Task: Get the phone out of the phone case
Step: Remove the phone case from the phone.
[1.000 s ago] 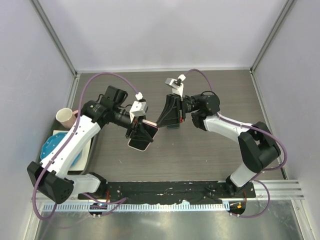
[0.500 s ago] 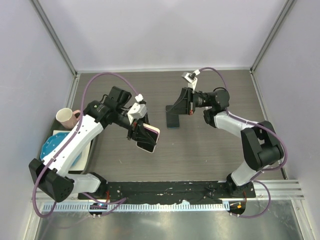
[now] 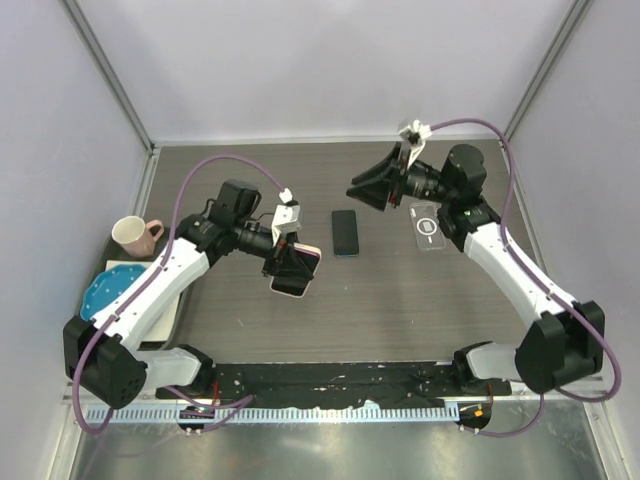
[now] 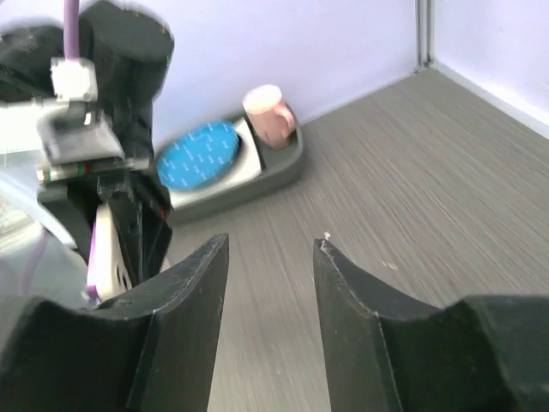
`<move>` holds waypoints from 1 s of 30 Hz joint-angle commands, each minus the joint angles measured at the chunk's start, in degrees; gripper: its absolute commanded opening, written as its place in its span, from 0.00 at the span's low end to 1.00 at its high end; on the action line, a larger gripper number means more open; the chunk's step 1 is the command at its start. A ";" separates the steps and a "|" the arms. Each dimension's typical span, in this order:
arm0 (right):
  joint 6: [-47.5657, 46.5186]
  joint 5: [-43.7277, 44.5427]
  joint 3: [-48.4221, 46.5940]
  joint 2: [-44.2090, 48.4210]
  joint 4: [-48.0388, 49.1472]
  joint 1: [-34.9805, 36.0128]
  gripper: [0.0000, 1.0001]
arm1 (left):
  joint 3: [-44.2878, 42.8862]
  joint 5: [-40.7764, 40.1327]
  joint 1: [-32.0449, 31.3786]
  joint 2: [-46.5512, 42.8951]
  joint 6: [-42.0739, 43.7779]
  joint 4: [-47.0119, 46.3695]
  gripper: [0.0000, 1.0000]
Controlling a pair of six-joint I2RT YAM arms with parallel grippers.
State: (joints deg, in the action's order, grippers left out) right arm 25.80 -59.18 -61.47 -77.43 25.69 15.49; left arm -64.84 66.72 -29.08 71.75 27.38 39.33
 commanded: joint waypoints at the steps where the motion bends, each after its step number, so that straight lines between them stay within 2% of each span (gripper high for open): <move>1: -25.91 11.99 1.87 6.31 -24.42 2.09 0.51 | -0.64 -1.85 0.60 -1.26 -5.40 -9.09 0.00; 3: -26.59 8.31 2.14 6.85 -24.55 2.09 0.55 | -0.82 -2.99 0.69 -1.43 -5.75 -9.27 0.00; 4: -27.38 6.03 1.80 7.03 -25.33 2.09 0.64 | -0.64 -3.26 0.69 -1.52 -5.93 -9.53 0.00; 7: -27.47 0.65 1.70 6.41 -27.80 2.97 0.75 | 0.06 -4.40 0.95 -1.96 -7.15 -11.11 0.00; 13: -34.41 -0.50 8.63 10.19 -27.55 8.41 0.80 | 0.51 -5.11 2.01 -1.96 -13.04 -17.26 0.00; 17: -36.44 1.17 9.35 8.96 -28.86 9.65 0.80 | -1.34 -4.06 2.19 -1.52 -15.07 -17.71 0.00; 20: -33.81 -0.05 9.35 9.84 -25.70 9.56 0.80 | -2.13 -3.26 2.19 -1.26 -14.37 -16.31 0.00; 23: -26.96 -2.87 7.34 8.88 -19.73 10.00 0.80 | -1.52 -3.26 2.19 -1.61 -14.19 -16.13 0.00; 30: -23.43 -1.20 10.57 5.45 -11.11 12.81 0.81 | -3.61 -2.56 3.24 -0.56 -24.64 -24.30 0.00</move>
State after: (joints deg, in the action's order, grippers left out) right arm -0.64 -60.29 -51.96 -70.46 5.93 26.61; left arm -63.96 61.34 -26.52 71.70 9.67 23.51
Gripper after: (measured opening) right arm 0.803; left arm 0.212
